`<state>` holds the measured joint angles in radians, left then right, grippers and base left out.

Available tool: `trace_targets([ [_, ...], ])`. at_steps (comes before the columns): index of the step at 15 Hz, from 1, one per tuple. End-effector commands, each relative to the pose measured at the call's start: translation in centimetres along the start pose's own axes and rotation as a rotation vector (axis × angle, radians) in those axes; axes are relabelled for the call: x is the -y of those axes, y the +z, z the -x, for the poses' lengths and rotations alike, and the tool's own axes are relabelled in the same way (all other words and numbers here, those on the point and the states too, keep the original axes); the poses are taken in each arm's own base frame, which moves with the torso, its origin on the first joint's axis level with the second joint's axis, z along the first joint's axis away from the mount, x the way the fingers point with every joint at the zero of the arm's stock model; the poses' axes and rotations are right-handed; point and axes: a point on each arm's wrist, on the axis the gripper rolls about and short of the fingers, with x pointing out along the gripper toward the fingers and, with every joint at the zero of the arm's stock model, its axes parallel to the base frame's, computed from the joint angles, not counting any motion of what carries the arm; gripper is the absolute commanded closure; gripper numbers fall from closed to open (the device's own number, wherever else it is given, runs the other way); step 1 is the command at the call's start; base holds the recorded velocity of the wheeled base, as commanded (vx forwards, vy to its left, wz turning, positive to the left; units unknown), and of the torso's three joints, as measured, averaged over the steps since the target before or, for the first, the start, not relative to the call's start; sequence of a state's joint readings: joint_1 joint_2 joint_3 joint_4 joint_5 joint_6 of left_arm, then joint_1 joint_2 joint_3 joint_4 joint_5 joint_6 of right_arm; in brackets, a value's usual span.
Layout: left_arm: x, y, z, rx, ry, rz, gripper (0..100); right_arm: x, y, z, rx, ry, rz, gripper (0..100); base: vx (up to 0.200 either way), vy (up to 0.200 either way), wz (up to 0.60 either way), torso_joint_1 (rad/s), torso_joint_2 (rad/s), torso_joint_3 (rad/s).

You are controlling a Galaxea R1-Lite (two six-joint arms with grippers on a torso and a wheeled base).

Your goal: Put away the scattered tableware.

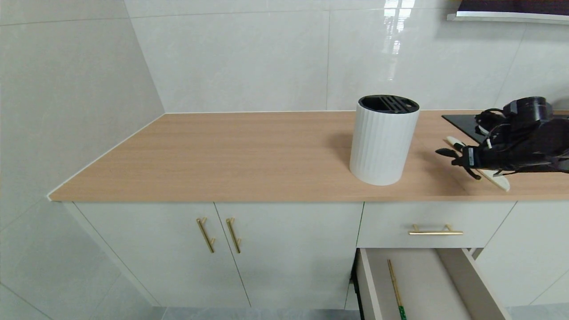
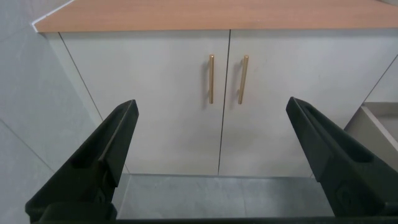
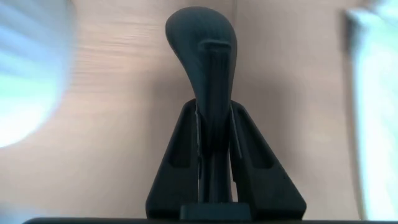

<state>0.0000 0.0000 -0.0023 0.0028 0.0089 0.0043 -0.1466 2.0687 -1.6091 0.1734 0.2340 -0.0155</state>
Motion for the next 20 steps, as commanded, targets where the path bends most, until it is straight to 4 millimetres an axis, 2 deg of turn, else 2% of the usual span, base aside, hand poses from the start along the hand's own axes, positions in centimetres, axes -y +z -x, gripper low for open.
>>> trace_targets([
  [1, 0.0, 0.0, 0.0, 0.0, 0.0, 0.0, 0, -2.1, -0.1, 9.0, 0.011, -0.031, -0.097, 100, 0.0, 0.0, 0.0, 0.0, 0.0, 0.0],
  [2, 0.0, 0.0, 0.0, -0.003, 0.0, 0.0, 0, -2.7, -1.4, 11.3, -0.046, -0.039, -0.116, 100, 0.0, 0.0, 0.0, 0.0, 0.0, 0.0],
  [4, 0.0, 0.0, 0.0, -0.001, 0.0, 0.0, 0, -3.4, -4.2, 14.2, -0.111, -0.049, -0.133, 100, 0.0, 0.0, 0.0, 0.0, 0.0, 0.0],
  [7, 0.0, 0.0, 0.0, -0.001, 0.0, 0.0, 0, -3.7, -7.8, 15.5, -0.147, -0.054, -0.14, 100, 0.0, 0.0, 0.0, 0.0, 0.0, 0.0],
  [9, 0.0, 0.0, 0.0, -0.001, 0.0, 0.0, 0, -3.9, -10.0, 15.1, -0.159, -0.048, -0.136, 100, 0.0, 0.0, 0.0, 0.0, 0.0, 0.0],
  [11, 0.0, 0.0, 0.0, -0.001, 0.0, 0.0, 0, -4.6, -11.1, 14.2, -0.172, -0.021, -0.11, 100, 0.0, 0.0, 0.0, 0.0, 0.0, 0.0],
  [15, 0.0, 0.0, 0.0, -0.001, 0.0, 0.0, 0, -4.2, -11.9, 11.9, -0.231, -0.031, -0.109, 100, 0.0, 0.0, 0.0, 0.0, 0.0, 0.0],
  [20, 0.0, 0.0, 0.0, -0.003, 0.0, 0.0, 0, -4.7, -12.7, 11.4, -0.268, -0.02, -0.097, 100, 0.0, 0.0, 0.0, -0.076, 0.18, 0.106],
])
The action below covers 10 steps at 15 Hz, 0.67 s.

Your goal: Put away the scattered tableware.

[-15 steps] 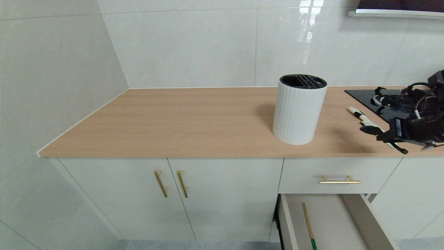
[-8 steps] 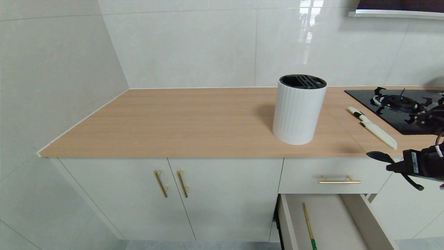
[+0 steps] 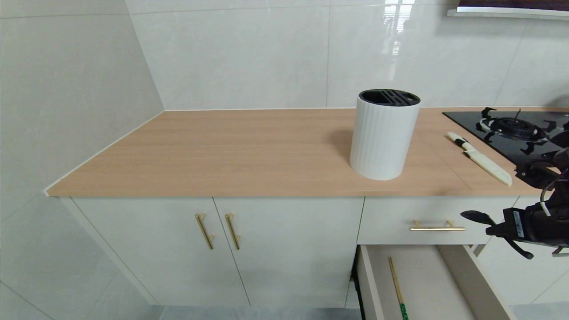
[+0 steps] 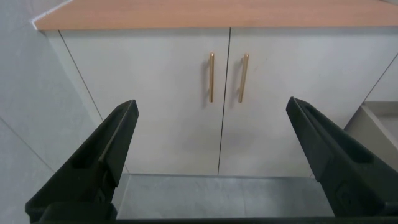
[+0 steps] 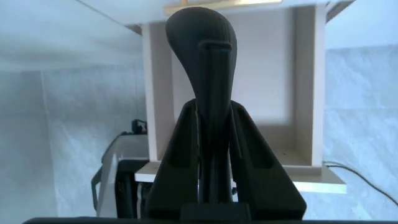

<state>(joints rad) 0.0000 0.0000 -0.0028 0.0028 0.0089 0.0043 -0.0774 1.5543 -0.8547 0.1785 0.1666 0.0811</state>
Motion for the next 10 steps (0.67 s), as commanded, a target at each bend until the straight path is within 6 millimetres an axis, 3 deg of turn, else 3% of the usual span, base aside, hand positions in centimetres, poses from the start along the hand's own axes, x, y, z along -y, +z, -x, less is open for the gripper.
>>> trace_targets([
  [1, 0.0, 0.0, 0.0, -0.003, 0.0, 0.0, 0, -0.2, -0.7, -0.4, -0.032, 0.001, 0.006, 100, 0.0, 0.0, 0.0, -0.188, 0.46, 0.256],
  [5, 0.0, 0.0, 0.0, -0.002, 0.0, 0.0, 0, -0.5, -2.3, -0.9, -0.056, -0.026, 0.022, 100, 0.0, 0.0, 0.0, -0.19, 0.48, 0.283],
  [10, 0.0, 0.0, 0.0, -0.002, 0.0, 0.0, 0, -0.3, -2.6, -2.1, -0.06, -0.027, 0.026, 100, 0.0, 0.0, 0.0, -0.18, 0.48, 0.295],
])
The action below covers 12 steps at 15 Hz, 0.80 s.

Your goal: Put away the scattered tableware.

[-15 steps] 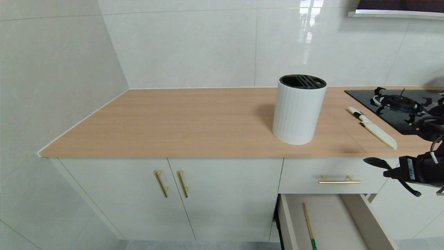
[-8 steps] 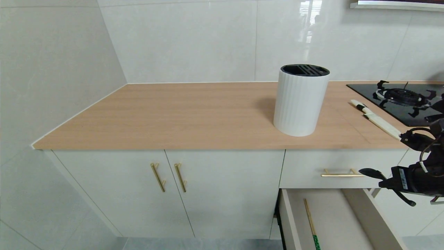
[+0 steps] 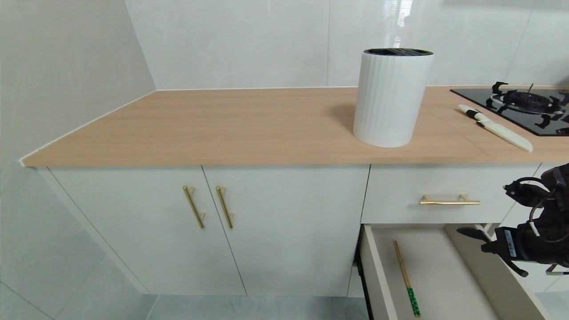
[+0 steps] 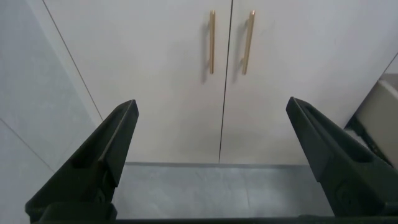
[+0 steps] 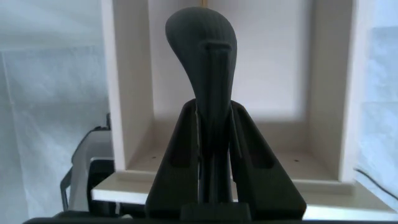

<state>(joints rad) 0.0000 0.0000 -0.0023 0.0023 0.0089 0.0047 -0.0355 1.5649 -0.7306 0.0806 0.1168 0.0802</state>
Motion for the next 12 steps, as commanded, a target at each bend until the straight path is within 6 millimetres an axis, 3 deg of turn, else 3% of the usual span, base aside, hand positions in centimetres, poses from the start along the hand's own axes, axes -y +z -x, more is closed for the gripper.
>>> trace_targets([
  [1, 0.0, 0.0, 0.0, -0.002, 0.0, 0.0, 0, 0.1, -0.1, -0.6, -0.025, -0.008, -0.002, 100, 0.0, 0.0, 0.0, -0.154, 0.46, 0.295],
  [8, 0.0, 0.0, 0.0, -0.003, 0.0, 0.0, 0, 0.6, -0.1, -1.9, -0.062, -0.076, -0.002, 100, 0.0, 0.0, 0.0, -0.124, 0.45, 0.323],
  [12, 0.0, 0.0, 0.0, 0.0, 0.0, 0.0, 0, 0.7, 0.1, -2.5, -0.049, -0.089, 0.001, 100, 0.0, 0.0, 0.0, -0.026, 0.14, 0.096],
])
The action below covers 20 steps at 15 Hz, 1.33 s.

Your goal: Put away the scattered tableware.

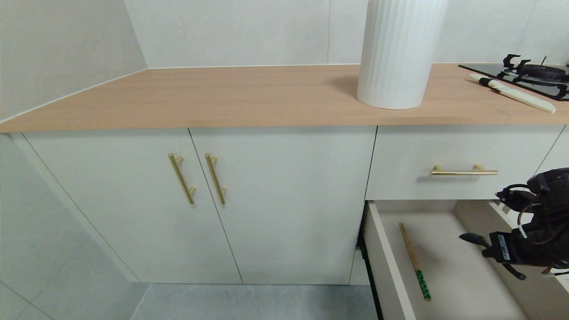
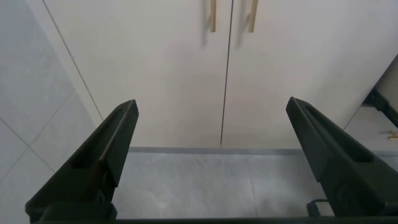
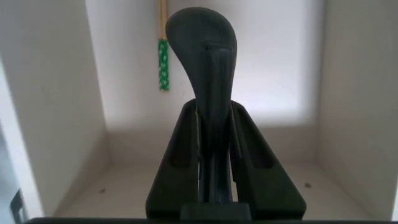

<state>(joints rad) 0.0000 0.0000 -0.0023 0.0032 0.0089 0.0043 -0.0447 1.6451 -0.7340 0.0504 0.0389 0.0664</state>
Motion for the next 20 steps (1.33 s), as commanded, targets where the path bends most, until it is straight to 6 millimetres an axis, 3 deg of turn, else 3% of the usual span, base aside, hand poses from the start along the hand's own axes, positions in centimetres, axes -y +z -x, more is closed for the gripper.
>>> trace_targets([
  [1, 0.0, 0.0, 0.0, -0.001, 0.0, 0.0, 0, 0.0, 0.1, -0.6, 0.007, -0.011, -0.001, 100, 0.0, 0.0, 0.0, 0.0, 0.0, 0.0],
  [4, 0.0, 0.0, 0.0, -0.002, 0.0, 0.0, 0, -1.1, -0.2, -2.5, -0.034, -0.008, 0.039, 100, 0.0, 0.0, 0.0, 0.0, 0.0, 0.0],
  [6, 0.0, 0.0, 0.0, -0.002, 0.0, 0.0, 0, -2.0, -0.6, -5.0, -0.067, -0.053, 0.073, 100, 0.0, 0.0, 0.0, 0.0, 0.0, 0.0],
  [8, 0.0, 0.0, 0.0, -0.002, 0.0, 0.0, 0, -2.3, -1.7, -9.0, -0.055, -0.121, 0.09, 100, 0.0, 0.0, 0.0, 0.0, 0.0, 0.0],
  [12, 0.0, 0.0, 0.0, -0.001, 0.0, 0.0, 0, -2.0, -3.4, -14.7, 0.025, -0.188, 0.086, 100, 0.0, 0.0, 0.0, 0.0, 0.0, 0.0],
  [20, 0.0, 0.0, 0.0, -0.001, 0.0, 0.0, 0, -1.5, -3.9, -18.1, 0.145, -0.182, 0.064, 100, 0.0, 0.0, 0.0, 0.0, 0.0, 0.0],
])
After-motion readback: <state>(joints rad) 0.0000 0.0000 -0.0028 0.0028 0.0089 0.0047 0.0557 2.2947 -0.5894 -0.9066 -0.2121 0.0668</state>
